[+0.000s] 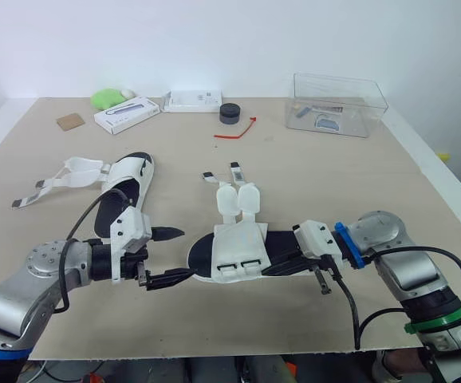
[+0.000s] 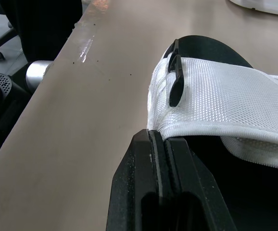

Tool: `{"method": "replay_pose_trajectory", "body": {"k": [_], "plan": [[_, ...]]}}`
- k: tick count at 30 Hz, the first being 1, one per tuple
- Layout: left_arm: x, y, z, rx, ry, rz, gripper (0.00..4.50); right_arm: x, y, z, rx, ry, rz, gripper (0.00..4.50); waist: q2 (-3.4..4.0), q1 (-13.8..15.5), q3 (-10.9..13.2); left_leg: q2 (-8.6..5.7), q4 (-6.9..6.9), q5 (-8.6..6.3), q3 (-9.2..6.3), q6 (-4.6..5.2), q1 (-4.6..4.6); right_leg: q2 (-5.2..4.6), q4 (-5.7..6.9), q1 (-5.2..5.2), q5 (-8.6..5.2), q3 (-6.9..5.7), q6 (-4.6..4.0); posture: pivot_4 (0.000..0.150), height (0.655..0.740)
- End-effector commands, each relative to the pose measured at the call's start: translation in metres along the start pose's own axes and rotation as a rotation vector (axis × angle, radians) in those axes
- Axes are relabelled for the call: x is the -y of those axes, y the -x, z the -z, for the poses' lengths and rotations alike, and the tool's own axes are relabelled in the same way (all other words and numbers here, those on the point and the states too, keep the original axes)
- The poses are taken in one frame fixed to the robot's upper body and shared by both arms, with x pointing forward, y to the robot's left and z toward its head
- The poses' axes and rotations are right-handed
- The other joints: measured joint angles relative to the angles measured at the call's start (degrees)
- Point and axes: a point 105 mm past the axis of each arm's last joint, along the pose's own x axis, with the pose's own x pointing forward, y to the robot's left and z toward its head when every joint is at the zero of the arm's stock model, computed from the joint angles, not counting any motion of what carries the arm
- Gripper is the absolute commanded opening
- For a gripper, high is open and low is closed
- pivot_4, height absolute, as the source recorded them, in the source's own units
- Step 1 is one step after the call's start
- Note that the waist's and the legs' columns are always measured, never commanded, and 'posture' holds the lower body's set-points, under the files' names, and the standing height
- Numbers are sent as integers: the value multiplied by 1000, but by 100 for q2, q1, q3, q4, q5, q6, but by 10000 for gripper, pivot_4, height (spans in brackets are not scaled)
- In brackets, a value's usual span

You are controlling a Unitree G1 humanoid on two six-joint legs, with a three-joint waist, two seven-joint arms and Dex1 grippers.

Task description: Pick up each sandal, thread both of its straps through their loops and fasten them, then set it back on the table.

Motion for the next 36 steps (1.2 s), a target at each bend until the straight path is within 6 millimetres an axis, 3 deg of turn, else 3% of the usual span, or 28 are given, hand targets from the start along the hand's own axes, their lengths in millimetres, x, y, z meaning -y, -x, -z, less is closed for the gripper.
{"method": "replay_pose_trajectory", "body": {"k": [1, 17, 21, 26, 27, 28, 30, 35, 36], "plan": [[-1, 4, -8, 15, -48, -5, 45000, 2, -1, -3, 2, 55, 8, 1021, 0, 0, 0, 0, 0, 0, -1, 0, 0, 0, 1, 0, 0, 0, 0, 1500, 7400], [-4, -2, -8, 19, -48, -5, 45000, 6, -2, -1, 19, 36, 12, 1021, 0, 0, 0, 0, 3, 1, 0, -2, 1, 1, 5, 1, 2, -1, -3, 1500, 7400], [-6, -4, -6, 9, -52, -13, 45000, 5, -1, 0, 15, 7, 7, 11453, 0, 0, 0, 0, 4, 1, 0, -2, 2, 1, 6, 1, 2, -1, -3, 1500, 7400], [-7, -5, -4, 0, -56, -7, 45000, -2, 13, 3, 1, -39, 8, 36276, 0, 4, 0, -2, 5, 1, -1, -2, 1, -2, 6, 1, 2, -2, -3, 1500, 7400], [-7, -6, -4, -1, -57, -5, 45000, -4, 16, 4, -4, -49, 9, 36276, 0, 5, 0, -2, 5, 1, -1, -2, 1, -2, 6, 1, 2, -2, -3, 1500, 7400], [-8, -6, -4, -2, -58, -4, 45000, -6, 19, 5, -8, -64, 14, 41106, 0, 8, 0, -2, 5, 1, 0, -2, 0, -2, 6, 1, 2, -2, -2, 1500, 7400], [-9, -7, -4, -2, -60, -3, 45000, -9, 24, 6, -10, -91, 21, 44078, -1, 10, 0, -3, 6, 1, -2, -1, 0, -3, 6, 2, 1, -4, -2, 1500, 7400], [-16, -10, -4, 6, -66, -2, 45000, -8, 47, -7, 77, -289, 80, 44078, 0, 10, 0, -2, 9, 1, -1, -2, 2, -1, 7, 4, 4, -2, -2, 1500, 7400], [-19, -11, -4, 11, -79, -10, 42388, -5, 50, -11, 101, -316, 98, 44732, -1, 10, 0, -1, 10, 1, -1, -2, 4, 0, 8, 4, 5, -2, -4, 1500, 7400]]}}
